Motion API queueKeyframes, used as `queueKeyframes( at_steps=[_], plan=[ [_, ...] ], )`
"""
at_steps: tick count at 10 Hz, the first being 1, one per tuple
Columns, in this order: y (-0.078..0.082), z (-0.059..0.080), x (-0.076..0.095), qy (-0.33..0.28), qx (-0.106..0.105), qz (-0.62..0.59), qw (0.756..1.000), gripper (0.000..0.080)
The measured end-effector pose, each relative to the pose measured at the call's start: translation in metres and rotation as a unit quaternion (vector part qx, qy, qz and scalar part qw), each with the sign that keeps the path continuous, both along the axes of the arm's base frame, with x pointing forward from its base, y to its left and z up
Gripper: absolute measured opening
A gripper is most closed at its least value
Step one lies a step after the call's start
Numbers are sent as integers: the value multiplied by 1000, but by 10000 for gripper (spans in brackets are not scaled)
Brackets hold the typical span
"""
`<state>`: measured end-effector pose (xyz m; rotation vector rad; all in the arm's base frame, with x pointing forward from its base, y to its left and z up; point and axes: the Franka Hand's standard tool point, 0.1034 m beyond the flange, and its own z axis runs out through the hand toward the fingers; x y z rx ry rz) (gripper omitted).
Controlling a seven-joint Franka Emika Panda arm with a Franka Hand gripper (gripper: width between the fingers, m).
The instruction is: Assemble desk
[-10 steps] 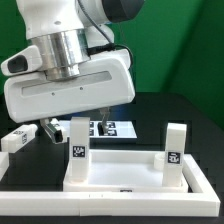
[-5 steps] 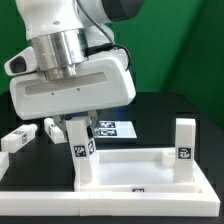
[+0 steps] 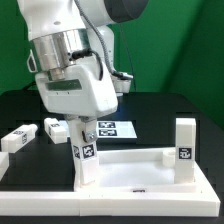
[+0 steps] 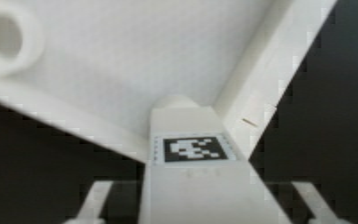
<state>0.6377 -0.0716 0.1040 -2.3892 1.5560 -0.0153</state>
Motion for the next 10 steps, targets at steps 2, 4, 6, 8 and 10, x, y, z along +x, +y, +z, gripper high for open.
queueKeyframes(
  at_steps=[2, 4, 6, 8, 10],
  plan=[
    [17, -4, 1, 42, 40, -152, 987, 292],
    [22, -4, 5, 56, 58, -216, 973, 292],
    [23, -4, 5, 50, 56, -194, 978, 370],
    [18, -4, 0, 26, 31, -48, 998, 620],
    [22, -8, -6, 17, 12, 71, 997, 642]
  ],
)
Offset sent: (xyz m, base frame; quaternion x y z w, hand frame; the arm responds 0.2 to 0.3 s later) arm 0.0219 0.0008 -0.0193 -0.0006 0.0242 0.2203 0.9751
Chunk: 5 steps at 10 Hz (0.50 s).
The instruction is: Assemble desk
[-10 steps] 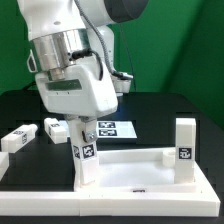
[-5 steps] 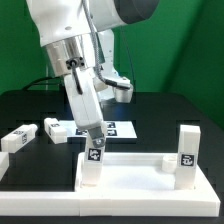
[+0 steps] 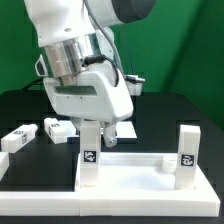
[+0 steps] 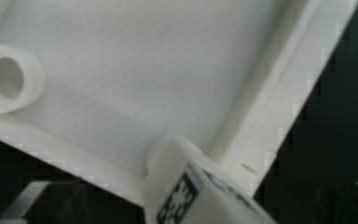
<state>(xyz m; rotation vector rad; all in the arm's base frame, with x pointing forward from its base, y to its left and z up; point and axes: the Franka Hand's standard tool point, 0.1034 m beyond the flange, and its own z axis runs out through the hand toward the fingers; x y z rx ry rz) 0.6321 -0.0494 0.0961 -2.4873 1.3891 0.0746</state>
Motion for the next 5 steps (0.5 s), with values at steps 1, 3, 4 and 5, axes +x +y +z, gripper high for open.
queueKeyframes(
  at_steps=[1, 3, 4, 5],
  plan=[
    [0, 0, 0, -8, -2, 23, 1000, 648],
    [0, 0, 0, -31, -11, 106, 994, 649],
    [-2, 1, 0, -38, -19, 153, 987, 649],
    [-10, 10, 7, -50, -44, 239, 969, 649]
  ],
)
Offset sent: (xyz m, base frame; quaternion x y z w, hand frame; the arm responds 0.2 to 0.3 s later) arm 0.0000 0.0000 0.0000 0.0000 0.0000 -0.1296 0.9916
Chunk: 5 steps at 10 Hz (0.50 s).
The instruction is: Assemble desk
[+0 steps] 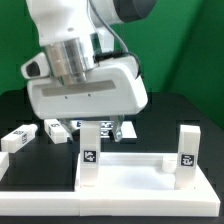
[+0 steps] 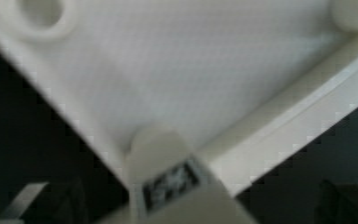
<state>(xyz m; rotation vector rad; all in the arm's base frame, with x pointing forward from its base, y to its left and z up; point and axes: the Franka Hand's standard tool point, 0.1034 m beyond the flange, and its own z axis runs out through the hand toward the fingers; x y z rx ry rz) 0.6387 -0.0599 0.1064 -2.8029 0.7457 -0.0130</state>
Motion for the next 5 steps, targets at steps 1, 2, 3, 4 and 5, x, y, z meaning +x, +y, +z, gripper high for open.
queueKeyframes(
  at_steps=[1, 2, 3, 4, 5],
  plan=[
    [-1, 8, 10, -14, -20, 44, 999, 649],
    [-3, 10, 12, -29, -37, 108, 993, 649],
    [-8, 11, 15, -45, -48, 154, 986, 649],
    [-15, 9, 15, -57, -53, 191, 979, 649],
    [-15, 9, 15, -54, -51, 177, 981, 649]
  ],
)
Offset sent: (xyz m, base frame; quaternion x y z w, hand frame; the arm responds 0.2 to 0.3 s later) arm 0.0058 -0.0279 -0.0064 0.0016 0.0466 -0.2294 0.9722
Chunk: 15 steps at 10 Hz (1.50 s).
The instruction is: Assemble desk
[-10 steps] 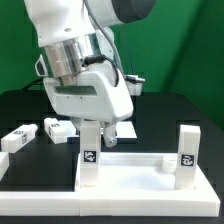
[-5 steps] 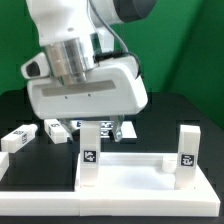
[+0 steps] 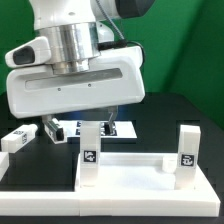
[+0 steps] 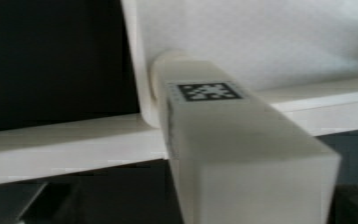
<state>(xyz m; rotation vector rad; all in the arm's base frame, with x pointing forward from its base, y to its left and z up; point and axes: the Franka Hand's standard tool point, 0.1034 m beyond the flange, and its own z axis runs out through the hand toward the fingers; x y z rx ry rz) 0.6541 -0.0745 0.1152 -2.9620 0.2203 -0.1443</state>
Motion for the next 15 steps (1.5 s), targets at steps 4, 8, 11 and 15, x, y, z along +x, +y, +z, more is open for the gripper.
queueKeyframes(
  at_steps=[4, 8, 11, 15],
  plan=[
    [2, 0, 0, 13, 16, -90, 996, 301],
    [0, 0, 1, 35, 31, -233, 971, 301],
    [-4, 0, -4, 67, 72, -459, 883, 301],
    [16, 1, -4, 127, 124, -667, 723, 302]
  ],
)
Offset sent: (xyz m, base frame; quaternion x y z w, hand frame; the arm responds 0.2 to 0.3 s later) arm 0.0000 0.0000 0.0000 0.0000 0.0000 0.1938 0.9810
